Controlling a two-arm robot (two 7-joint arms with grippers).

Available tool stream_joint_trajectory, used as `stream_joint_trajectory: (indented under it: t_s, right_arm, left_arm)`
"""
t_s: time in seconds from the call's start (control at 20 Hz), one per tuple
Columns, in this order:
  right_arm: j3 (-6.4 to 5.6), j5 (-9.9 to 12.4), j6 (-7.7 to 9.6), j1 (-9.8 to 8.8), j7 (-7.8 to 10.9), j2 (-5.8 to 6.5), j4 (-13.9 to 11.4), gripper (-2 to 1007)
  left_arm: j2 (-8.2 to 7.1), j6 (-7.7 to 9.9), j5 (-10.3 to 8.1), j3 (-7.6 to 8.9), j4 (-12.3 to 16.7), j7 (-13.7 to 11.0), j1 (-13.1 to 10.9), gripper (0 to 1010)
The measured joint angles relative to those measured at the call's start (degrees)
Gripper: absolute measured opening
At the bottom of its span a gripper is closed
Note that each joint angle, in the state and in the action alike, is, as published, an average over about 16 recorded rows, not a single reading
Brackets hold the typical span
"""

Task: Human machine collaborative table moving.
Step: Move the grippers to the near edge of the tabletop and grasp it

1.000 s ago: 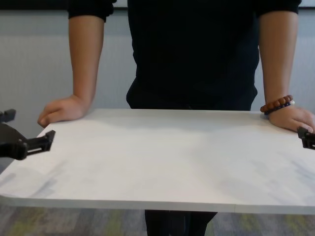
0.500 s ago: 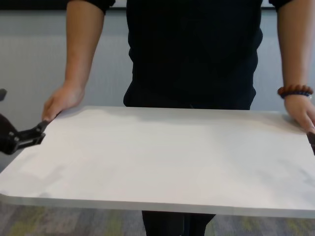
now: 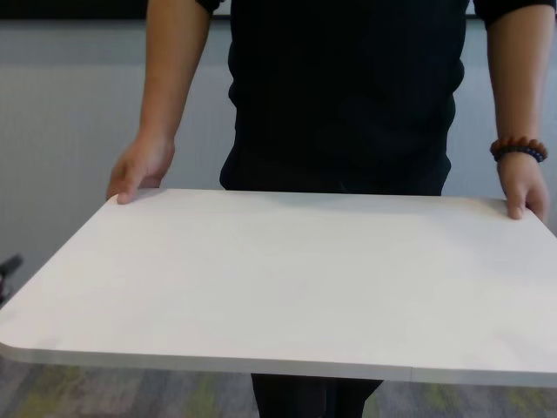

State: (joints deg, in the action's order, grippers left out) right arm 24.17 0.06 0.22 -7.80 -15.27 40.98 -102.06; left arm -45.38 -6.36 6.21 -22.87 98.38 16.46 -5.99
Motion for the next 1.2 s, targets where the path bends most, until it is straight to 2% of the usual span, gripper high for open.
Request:
stream_joint_trajectory:
  t_s: [0.3,0.4,0.55,0.8,1.05,1.2]
  right_arm:
    - [1.20,-6.00,4.75,-5.07,-3.26,0.61,-3.15,1006]
    - [1.95,-8.33,6.74,-6.00,-4.07,0.45,-3.30,1006]
    - [3.22,-11.61,9.71,-6.40,-4.89,-0.18,-2.57,1006]
    - [5.65,-17.61,15.08,-5.19,-5.91,-1.76,0.01,1006]
    - [8.42,-24.69,20.45,-2.23,-6.76,-3.46,3.52,1006]
    - [9.99,-28.80,23.06,-0.15,-6.99,-4.39,5.77,1006]
  left_arm:
    - [-1.76,-0.10,2.91,0.84,0.86,1.85,-4.73,1000]
    - [-1.66,0.05,4.04,0.69,0.44,2.34,-5.59,1000]
    - [-1.00,0.40,5.72,0.19,-0.58,2.96,-6.24,1000]
    - [1.24,1.20,9.02,-1.26,-3.03,4.01,-5.92,1000]
    - [4.39,2.17,12.53,-2.84,-5.70,5.20,-4.36,1000]
    - [6.39,2.63,14.24,-3.66,-7.17,5.72,-3.14,1000]
